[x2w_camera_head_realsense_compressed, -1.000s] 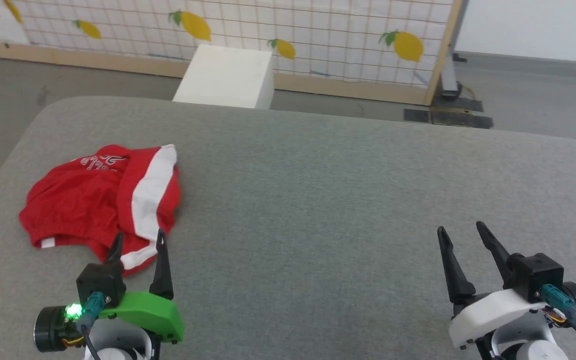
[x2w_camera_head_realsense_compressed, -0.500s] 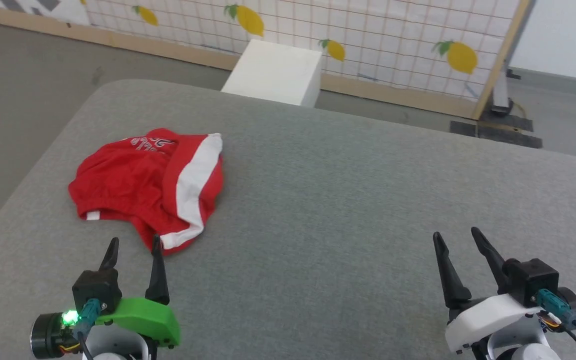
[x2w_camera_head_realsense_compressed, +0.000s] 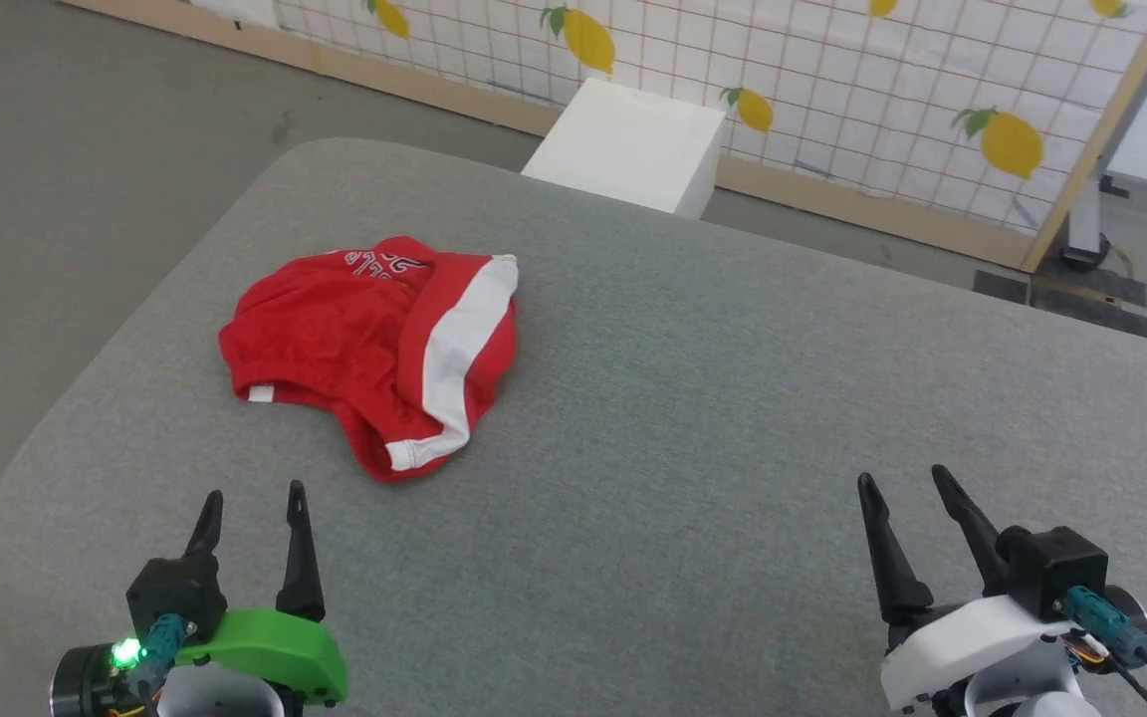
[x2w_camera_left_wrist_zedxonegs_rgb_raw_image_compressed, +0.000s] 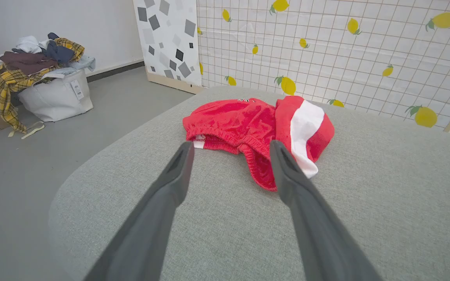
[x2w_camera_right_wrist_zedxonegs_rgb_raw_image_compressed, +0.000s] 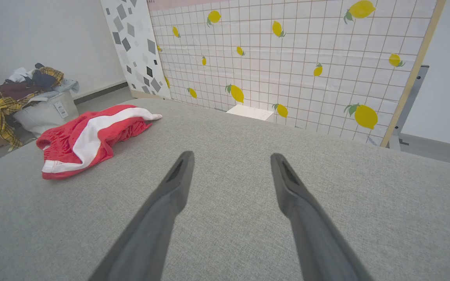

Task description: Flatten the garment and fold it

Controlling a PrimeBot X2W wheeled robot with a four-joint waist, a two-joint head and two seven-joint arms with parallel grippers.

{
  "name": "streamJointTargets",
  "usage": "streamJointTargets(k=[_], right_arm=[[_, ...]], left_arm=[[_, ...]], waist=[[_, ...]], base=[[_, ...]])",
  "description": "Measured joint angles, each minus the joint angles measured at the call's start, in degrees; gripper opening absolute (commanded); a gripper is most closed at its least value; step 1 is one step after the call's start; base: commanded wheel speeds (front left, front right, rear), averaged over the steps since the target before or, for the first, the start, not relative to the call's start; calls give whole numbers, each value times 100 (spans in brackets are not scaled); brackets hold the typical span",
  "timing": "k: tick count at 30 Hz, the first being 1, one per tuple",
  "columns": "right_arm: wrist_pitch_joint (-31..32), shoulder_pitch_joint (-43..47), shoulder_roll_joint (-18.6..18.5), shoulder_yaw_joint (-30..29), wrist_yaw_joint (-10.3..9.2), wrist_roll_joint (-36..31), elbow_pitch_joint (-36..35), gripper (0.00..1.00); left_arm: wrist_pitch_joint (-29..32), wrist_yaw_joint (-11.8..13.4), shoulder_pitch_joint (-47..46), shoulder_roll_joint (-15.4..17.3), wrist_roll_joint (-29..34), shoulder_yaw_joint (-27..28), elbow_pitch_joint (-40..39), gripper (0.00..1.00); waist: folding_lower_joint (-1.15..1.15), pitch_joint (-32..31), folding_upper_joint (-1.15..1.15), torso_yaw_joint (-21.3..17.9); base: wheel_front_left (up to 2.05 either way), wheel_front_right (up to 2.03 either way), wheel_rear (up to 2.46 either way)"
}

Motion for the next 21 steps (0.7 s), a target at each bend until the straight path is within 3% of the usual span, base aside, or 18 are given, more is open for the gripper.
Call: streamJointTargets(k=[21], right_arm=[[-252,15,0,70,0,155,238,100]], left_arm=[[-243,5,82,0,-107,116,162,100]], waist=[[0,17,0,567]], base=[[0,0,0]])
